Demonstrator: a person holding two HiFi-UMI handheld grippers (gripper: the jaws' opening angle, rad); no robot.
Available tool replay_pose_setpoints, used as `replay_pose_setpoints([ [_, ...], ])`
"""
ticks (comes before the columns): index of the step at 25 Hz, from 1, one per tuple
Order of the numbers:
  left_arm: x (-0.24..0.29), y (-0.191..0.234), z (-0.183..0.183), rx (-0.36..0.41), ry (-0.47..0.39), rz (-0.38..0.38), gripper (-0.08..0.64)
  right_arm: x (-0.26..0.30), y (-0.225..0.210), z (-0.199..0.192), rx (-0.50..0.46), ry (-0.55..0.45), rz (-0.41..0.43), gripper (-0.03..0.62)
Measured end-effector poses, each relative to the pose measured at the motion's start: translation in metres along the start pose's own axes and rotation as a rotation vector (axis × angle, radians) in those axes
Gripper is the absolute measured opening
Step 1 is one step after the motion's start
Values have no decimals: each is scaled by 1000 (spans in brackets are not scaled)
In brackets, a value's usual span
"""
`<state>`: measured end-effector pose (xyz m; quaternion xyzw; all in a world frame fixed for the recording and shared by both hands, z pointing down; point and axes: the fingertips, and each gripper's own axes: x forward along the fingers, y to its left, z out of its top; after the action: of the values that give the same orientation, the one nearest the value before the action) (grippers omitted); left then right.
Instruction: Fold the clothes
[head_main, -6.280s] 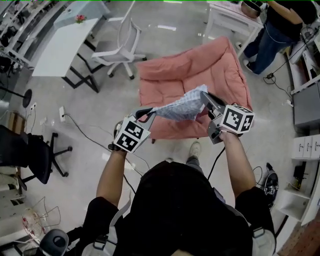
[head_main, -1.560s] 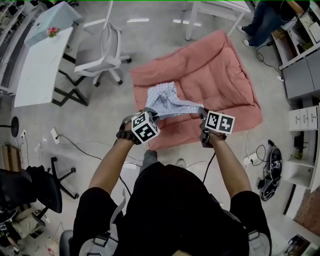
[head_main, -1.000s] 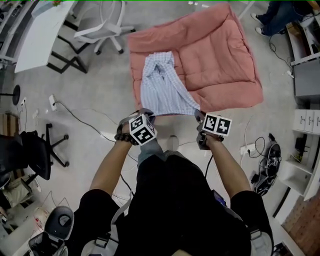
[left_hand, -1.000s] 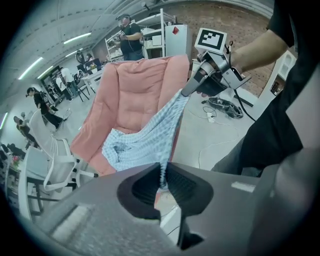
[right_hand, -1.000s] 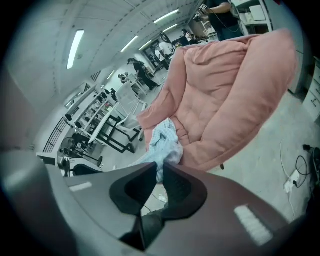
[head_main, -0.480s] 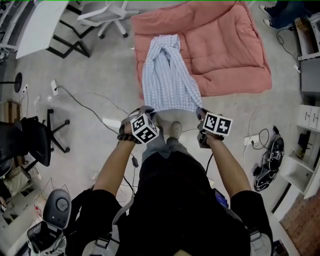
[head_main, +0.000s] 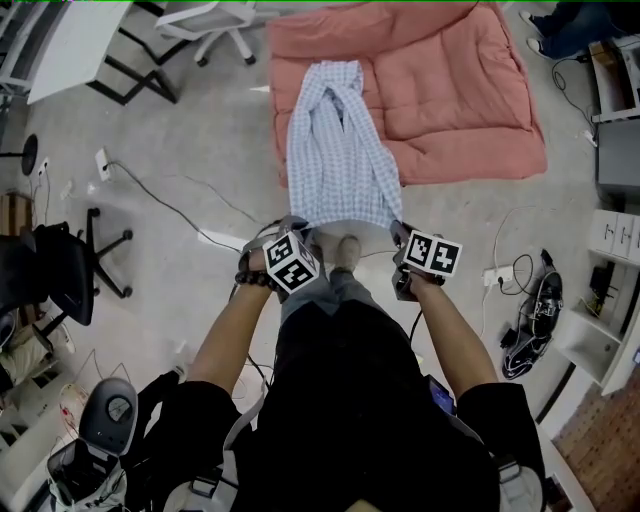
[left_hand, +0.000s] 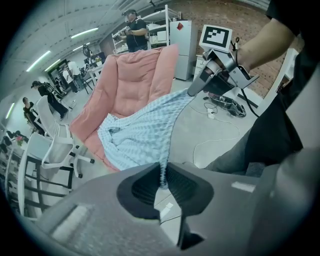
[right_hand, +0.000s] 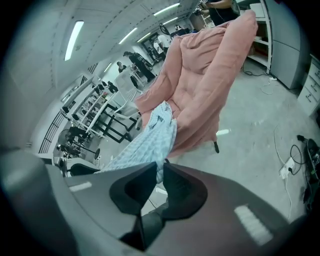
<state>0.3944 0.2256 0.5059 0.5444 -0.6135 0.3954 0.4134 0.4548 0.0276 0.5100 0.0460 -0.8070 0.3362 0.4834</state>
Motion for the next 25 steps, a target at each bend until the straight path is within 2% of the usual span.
replay_pose_setpoints([
  [4, -9, -1, -2, 20, -13, 20, 41, -7, 11, -2, 0, -25, 8, 41],
  [11, 8, -7, -7, -3, -19, -26, 48, 6, -1, -20, 13, 3, -33, 46],
  [12, 10, -5, -7, -6, -21, -26, 56, 8, -2, -20, -3, 2, -41, 57],
  [14, 14, -3, -9, -12, -19, -34, 117, 12, -3, -19, -46, 2, -63, 132],
  [16, 16, -4, -12, -20, -14, -55, 130, 14, -5, -21, -71, 17, -76, 179],
  [20, 15, -4, -16, -27, -9, -78, 141, 15, -8, -19, -52, 21, -92, 186],
  [25, 9, 17, -11, -65, -42, -76, 141, 21, 2, 0, -63, 2, -91, 178],
])
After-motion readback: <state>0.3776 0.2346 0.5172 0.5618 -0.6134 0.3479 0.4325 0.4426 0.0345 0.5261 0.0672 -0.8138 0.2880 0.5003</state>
